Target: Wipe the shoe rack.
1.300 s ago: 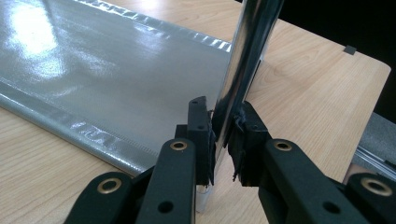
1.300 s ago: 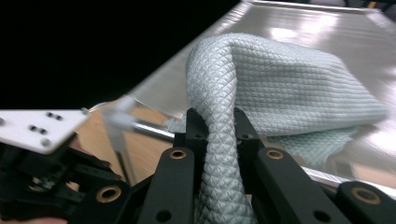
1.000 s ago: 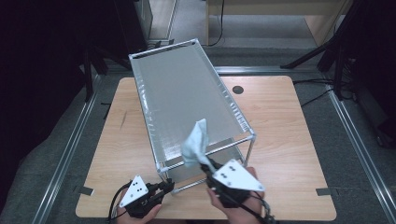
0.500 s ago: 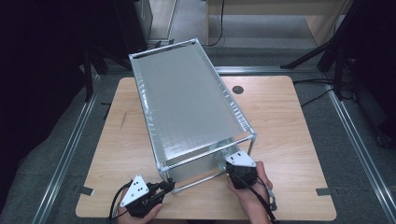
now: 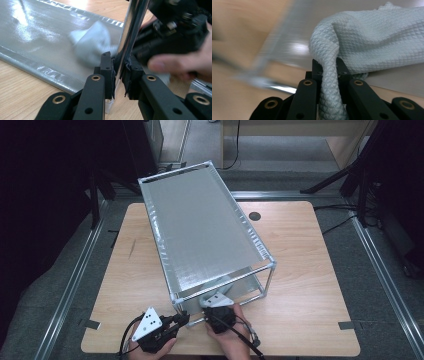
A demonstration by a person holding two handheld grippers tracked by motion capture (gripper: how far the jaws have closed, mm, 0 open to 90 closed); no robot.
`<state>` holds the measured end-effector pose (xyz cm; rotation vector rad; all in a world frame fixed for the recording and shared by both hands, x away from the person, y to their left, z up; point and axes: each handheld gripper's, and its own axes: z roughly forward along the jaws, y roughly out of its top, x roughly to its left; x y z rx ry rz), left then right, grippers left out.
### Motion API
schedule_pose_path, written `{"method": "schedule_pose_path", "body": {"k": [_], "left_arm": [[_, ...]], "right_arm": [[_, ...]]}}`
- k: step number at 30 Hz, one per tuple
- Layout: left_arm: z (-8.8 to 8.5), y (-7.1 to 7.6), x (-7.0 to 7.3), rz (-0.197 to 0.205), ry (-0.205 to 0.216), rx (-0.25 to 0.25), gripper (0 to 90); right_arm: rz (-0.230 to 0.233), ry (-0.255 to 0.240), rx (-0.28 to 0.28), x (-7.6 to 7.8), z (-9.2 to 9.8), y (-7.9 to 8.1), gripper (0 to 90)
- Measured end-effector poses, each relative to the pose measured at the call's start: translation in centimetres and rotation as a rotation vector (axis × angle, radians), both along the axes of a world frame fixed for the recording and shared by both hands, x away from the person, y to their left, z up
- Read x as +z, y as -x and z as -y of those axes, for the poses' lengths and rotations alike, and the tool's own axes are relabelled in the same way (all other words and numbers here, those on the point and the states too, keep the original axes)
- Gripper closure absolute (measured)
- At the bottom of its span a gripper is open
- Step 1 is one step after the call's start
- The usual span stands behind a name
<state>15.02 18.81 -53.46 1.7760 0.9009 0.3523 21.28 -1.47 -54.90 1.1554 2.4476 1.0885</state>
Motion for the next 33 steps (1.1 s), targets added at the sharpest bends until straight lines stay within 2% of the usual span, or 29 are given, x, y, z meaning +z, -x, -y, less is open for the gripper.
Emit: {"method": "schedule_pose_path", "body": {"k": [1,4,8,11,14,15,17,20,23,27,29,31,33], "left_arm": [[0.0,0.0,0.0,0.0,0.0,0.0,79.6],[0.0,0.0,0.0,0.002,-0.001,0.0,79.7],[0.0,0.0,0.0,0.001,0.0,-0.003,79.7],[0.0,0.0,0.0,0.001,-0.002,-0.002,79.7],[0.0,0.0,0.0,0.004,-0.005,-0.002,79.7],[0.0,0.0,0.0,0.003,-0.004,-0.002,79.7],[0.1,-0.1,0.0,0.004,-0.003,0.0,79.8],[0.1,-0.1,0.0,0.004,-0.004,0.003,79.8],[0.2,-0.1,0.0,0.003,-0.003,0.003,79.8],[0.1,-0.1,0.0,0.003,-0.002,0.001,79.7],[0.1,-0.1,0.0,0.004,-0.002,-0.002,79.7],[0.1,-0.1,0.0,0.003,-0.002,-0.004,79.7],[0.1,-0.1,0.0,0.003,-0.001,-0.003,79.7]], "right_arm": [[-0.011,-0.015,0.029,-0.1,-0.4,0.3,81.8],[0.014,0.02,0.03,0.0,-0.3,0.4,81.8],[0.044,0.06,-0.079,0.0,3.3,-0.7,81.9],[0.058,0.082,-0.204,0.2,6.7,-1.7,81.9],[0.101,0.151,-0.298,0.5,8.9,-2.3,81.9],[0.101,0.149,-0.323,0.6,9.4,-2.5,81.9],[0.089,0.123,-0.336,0.6,9.6,-2.5,82.0],[0.058,0.099,-0.266,0.5,7.9,-2.0,82.0],[0.044,0.074,-0.186,0.2,5.2,-1.1,82.1],[-0.008,-0.017,-0.043,-0.1,1.7,0.0,82.1],[-0.02,-0.039,0.014,-0.2,0.4,0.6,82.1],[-0.017,-0.044,0.036,-0.2,-0.1,0.9,82.1],[-0.021,-0.039,0.017,-0.2,0.4,0.6,82.1]]}}
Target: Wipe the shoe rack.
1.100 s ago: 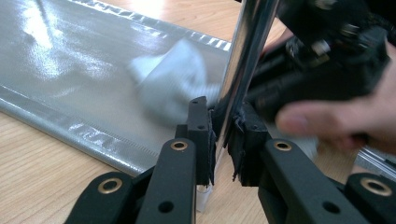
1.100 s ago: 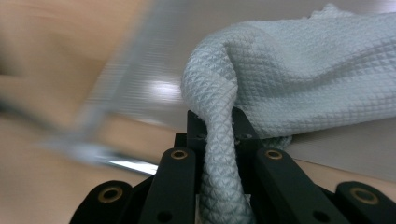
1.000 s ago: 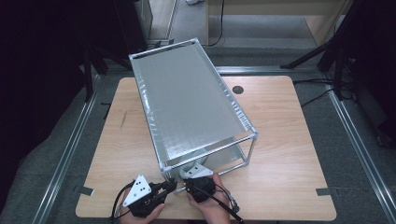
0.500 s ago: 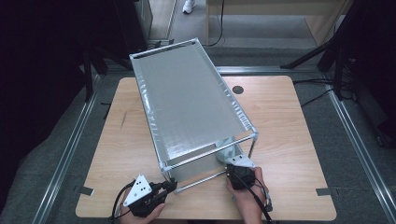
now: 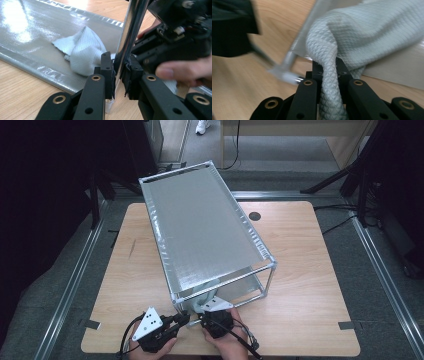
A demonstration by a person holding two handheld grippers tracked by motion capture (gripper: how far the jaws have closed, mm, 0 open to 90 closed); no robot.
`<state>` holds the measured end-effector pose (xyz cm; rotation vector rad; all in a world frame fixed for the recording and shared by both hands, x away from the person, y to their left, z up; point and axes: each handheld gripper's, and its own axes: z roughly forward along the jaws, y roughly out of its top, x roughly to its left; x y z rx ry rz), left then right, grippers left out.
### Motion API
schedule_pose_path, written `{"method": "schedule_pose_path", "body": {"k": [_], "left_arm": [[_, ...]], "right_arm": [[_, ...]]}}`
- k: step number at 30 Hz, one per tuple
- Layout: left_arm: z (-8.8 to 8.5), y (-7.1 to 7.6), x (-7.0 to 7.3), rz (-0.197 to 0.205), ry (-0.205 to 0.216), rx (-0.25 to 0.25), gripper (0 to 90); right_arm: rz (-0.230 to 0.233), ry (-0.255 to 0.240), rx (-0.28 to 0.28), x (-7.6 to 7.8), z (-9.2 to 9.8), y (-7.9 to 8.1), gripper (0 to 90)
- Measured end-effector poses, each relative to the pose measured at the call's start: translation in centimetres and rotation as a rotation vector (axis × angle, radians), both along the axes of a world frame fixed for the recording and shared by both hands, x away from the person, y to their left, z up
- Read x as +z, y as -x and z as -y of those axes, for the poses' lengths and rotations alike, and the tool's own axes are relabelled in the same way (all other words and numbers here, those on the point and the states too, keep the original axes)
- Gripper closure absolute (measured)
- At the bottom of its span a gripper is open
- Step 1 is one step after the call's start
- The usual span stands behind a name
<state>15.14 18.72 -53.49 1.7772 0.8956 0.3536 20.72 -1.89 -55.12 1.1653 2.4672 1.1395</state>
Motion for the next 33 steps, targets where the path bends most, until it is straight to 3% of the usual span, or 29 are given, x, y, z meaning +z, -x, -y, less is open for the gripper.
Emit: {"method": "schedule_pose_path", "body": {"k": [3,10,15,19,22,26,28,30,33], "left_arm": [[0.0,0.0,0.0,0.001,-0.002,-0.001,79.7],[0.0,0.0,0.0,0.0,-0.003,0.0,79.7],[0.0,-0.1,0.0,0.0,-0.002,0.0,79.7],[0.1,-0.1,0.0,0.002,-0.001,0.001,79.7],[0.2,-0.1,0.0,0.004,-0.001,0.001,79.7],[0.2,-0.2,0.0,0.005,-0.001,-0.002,79.8],[0.2,-0.2,0.0,0.005,0.0,-0.004,79.8],[0.2,-0.2,0.0,0.003,-0.002,-0.003,79.8],[0.2,-0.2,0.0,0.004,-0.006,-0.003,79.8]], "right_arm": [[0.005,0.017,-0.076,0.1,2.2,-0.8,82.0],[0.07,0.106,-0.27,1.2,7.7,-1.9,82.0],[0.084,0.124,-0.319,1.3,8.7,-2.2,82.0],[0.063,0.104,-0.284,0.9,7.4,-2.1,81.9],[0.04,0.084,-0.219,0.5,5.1,-1.7,81.8],[0.01,0.001,-0.046,0.0,1.2,-0.6,81.6],[0.015,0.017,0.011,0.0,-0.1,-0.1,81.6],[0.015,0.021,0.004,0.2,0.0,-0.2,81.7],[0.033,0.047,-0.088,0.2,2.8,-0.9,81.7]]}}
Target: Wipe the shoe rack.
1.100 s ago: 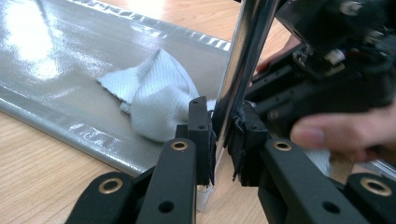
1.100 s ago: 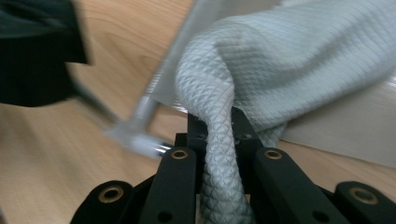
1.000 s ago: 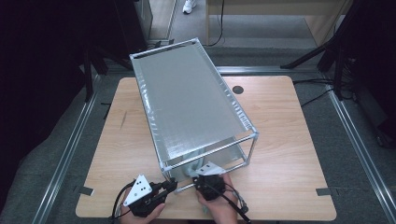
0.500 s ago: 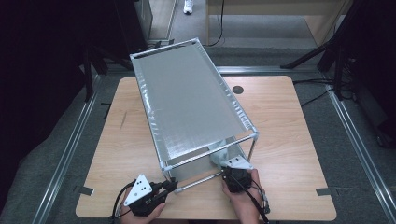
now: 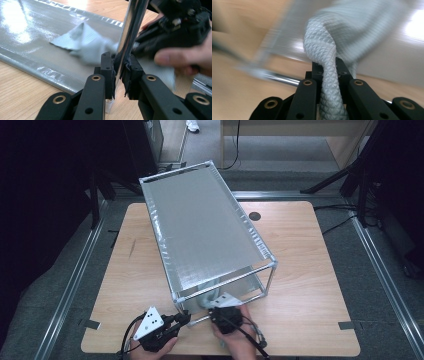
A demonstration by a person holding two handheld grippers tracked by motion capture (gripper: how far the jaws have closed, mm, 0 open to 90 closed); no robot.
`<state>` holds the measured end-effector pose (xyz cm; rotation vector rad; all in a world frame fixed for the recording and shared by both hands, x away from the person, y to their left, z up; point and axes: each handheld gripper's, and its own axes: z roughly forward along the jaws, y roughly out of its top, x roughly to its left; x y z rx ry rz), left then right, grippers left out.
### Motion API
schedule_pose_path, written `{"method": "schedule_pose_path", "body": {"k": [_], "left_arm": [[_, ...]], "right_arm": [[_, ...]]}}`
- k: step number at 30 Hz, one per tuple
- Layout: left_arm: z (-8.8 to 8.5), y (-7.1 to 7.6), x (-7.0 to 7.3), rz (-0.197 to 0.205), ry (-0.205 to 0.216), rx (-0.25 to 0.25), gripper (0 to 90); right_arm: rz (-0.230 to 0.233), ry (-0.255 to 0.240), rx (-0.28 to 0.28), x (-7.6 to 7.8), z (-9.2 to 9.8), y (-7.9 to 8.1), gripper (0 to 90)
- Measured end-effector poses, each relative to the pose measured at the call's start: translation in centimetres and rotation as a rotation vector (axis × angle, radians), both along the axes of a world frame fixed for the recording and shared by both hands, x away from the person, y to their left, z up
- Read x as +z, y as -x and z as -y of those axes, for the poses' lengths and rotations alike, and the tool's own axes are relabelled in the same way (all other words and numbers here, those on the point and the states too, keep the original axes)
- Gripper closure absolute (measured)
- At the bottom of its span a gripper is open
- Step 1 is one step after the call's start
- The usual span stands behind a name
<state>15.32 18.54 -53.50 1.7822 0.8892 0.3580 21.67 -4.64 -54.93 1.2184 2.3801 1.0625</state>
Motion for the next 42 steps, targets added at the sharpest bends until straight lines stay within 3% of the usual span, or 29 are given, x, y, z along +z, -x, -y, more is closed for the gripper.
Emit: {"method": "schedule_pose_path", "body": {"k": [2,5,7,8,11,13,15,18,22,27,31,33,35,38,40,42], "left_arm": [[0.0,0.0,0.0,-0.001,0.001,-0.003,79.8],[0.2,0.0,0.0,-0.002,0.002,-0.003,79.8],[0.2,0.0,0.0,0.0,0.001,-0.002,79.8],[0.2,0.0,0.0,0.001,0.0,-0.002,79.8],[0.2,-0.1,0.0,0.001,0.002,-0.004,79.8],[0.1,-0.1,0.0,0.003,0.0,-0.003,79.8],[0.1,-0.1,0.0,0.003,-0.003,-0.003,79.8],[0.1,-0.1,0.0,0.003,-0.004,-0.002,79.8],[0.0,-0.2,0.0,0.002,-0.003,-0.003,79.9],[-0.2,-0.2,0.0,0.001,-0.006,0.003,79.8],[-0.5,-0.3,0.0,-0.001,-0.003,0.01,79.8],[-0.5,-0.3,0.0,0.0,-0.003,0.012,79.8],[-0.6,-0.3,0.0,0.0,-0.004,0.016,79.8],[-0.8,-0.4,0.0,0.001,-0.006,0.018,79.8],[-0.9,-0.4,0.0,0.0,-0.003,0.024,79.8],[-1.0,-0.5,0.0,-0.001,-0.002,0.028,79.8]], "right_arm": [[0.014,-0.02,-0.071,0.2,2.7,-0.3,81.8],[0.038,0.035,-0.156,1.2,5.8,-0.2,81.8],[0.041,0.029,-0.197,1.8,7.4,-0.2,81.9],[0.037,0.027,-0.193,2.1,7.9,-0.2,81.9],[0.054,0.088,-0.173,2.9,9.1,0.4,81.8],[0.065,0.097,-0.194,3.3,10.7,0.9,81.8],[0.07,0.083,-0.254,3.6,13.0,1.4,81.8],[0.072,0.02,-0.361,4.2,16.7,1.6,81.9],[0.137,-0.02,-0.46,6.4,19.8,1.7,82.0],[0.234,-0.033,-0.524,8.7,21.3,1.1,82.0],[0.272,-0.014,-0.558,8.5,21.4,-0.5,82.1],[0.262,0.027,-0.566,7.5,21.3,-1.6,82.0],[0.223,0.065,-0.574,6.2,21.3,-2.7,80.8],[0.162,0.121,-0.602,4.3,21.6,-3.4,68.1],[0.164,0.108,-0.634,4.0,22.1,-3.0,58.4],[0.172,0.078,-0.627,4.4,22.6,-2.2,48.2]]}}
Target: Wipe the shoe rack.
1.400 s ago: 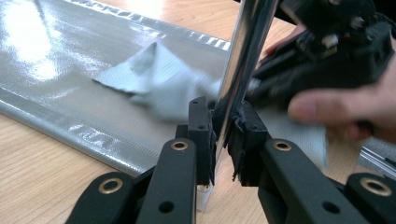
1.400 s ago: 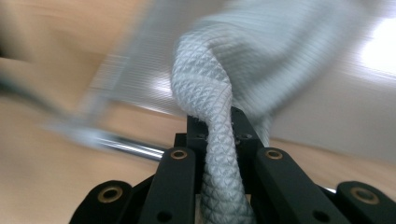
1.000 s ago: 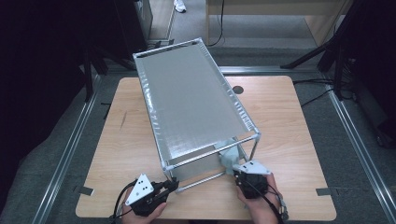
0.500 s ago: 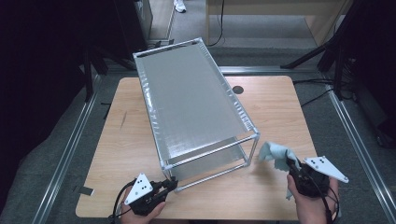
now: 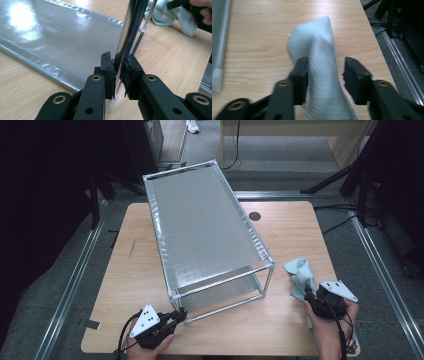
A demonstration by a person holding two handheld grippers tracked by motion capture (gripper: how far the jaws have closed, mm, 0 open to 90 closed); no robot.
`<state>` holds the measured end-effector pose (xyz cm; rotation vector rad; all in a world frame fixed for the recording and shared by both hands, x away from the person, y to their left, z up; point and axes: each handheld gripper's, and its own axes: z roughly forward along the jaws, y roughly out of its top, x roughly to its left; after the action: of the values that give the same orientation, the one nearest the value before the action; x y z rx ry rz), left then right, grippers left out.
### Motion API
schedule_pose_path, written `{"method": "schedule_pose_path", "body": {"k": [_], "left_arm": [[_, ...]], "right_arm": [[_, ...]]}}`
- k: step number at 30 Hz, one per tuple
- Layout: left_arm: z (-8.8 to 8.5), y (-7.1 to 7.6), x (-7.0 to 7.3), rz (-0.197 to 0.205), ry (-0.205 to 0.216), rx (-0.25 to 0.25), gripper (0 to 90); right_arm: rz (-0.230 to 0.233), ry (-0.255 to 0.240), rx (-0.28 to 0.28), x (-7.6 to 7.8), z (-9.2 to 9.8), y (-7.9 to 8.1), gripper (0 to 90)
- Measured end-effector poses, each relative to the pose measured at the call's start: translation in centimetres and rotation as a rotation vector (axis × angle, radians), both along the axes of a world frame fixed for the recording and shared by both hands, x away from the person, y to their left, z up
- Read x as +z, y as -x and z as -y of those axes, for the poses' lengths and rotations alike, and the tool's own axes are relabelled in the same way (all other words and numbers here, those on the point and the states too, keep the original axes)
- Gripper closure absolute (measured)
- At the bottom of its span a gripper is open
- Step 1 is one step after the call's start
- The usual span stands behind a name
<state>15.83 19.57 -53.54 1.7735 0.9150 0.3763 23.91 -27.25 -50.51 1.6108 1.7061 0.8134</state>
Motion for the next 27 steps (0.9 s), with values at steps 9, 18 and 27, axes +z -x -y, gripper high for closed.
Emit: {"method": "schedule_pose_path", "body": {"k": [9,18,27], "left_arm": [[-0.1,-0.2,0.0,0.003,-0.008,0.008,79.8],[-0.7,-0.4,0.0,0.0,-0.002,0.023,79.8],[-1.1,-0.6,0.0,-0.003,0.0,0.039,79.8]], "right_arm": [[0.038,0.041,0.078,1.0,-1.0,0.7,52.3],[-0.117,0.019,0.031,-2.8,1.2,-2.7,69.6],[-0.064,-0.033,0.022,-1.7,2.8,-0.2,51.4]]}}
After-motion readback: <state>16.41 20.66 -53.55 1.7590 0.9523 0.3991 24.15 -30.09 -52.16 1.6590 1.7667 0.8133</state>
